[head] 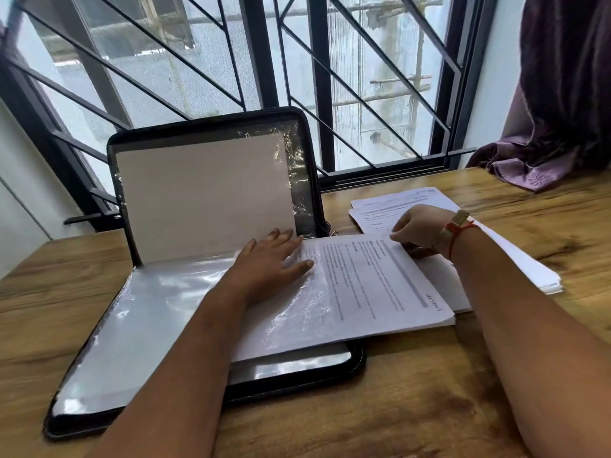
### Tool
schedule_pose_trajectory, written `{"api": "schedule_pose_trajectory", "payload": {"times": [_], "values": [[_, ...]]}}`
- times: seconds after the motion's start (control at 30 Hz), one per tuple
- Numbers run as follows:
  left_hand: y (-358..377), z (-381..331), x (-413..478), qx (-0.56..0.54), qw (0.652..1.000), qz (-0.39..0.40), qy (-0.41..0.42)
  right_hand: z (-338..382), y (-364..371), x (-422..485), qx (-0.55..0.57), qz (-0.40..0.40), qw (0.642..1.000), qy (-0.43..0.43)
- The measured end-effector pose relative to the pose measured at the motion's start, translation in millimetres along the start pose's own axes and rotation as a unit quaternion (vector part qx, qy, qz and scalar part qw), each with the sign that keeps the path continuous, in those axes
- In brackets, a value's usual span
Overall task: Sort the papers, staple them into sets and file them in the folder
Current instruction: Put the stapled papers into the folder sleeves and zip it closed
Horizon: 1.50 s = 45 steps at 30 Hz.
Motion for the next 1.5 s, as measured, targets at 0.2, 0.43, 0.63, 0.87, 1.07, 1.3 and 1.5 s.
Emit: {"api": "schedule_pose_trajectory", "payload": {"times": [0.2,0.43,0.63,0.87,1.07,1.3,1.5], "values": [[2.0,1.2,1.4,0.008,1.0,0.005,0.004,10.4,27.2,-13.5,0.169,0.081,0.982,0.017],[1.8,1.7,1.2,0.008,1.0,0.018,0.001,27.2,60.9,-18.9,0.173,0.073,0.981,-0.043],[0.9,0.6,1.8,-0.001,1.0,0.007,0.0,42.6,80.4,-18.0,0.109,0.023,0.982,-0.15],[2.1,1.0,1.0,-0.025,1.0,-0.004,0.003,53.0,90.1,-29.1,0.072,0.048,0.978,-0.187],[2.9,1.5,1.9,-0.038,0.999,-0.004,-0.001,55.8,101.1,-34.7,0.073,0.079,0.976,-0.188],[1.9,0.5,1.3,-0.055,0.998,0.001,-0.006,54.5,107.0,-39.7,0.179,0.112,0.97,-0.123],[4.0,3.0,4.1,-0.057,0.998,-0.001,-0.01,49.1,108.4,-39.7,0.278,0.098,0.951,-0.095]]}}
Point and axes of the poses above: each hand's wrist, its own x-axis towards the middle knuckle, its own y-axis out of the palm, z = x × y, the point moved 7 cm from there along x, towards the middle knuckle, and after that the axes turned 13 degrees about x, right-handed, at the moved point
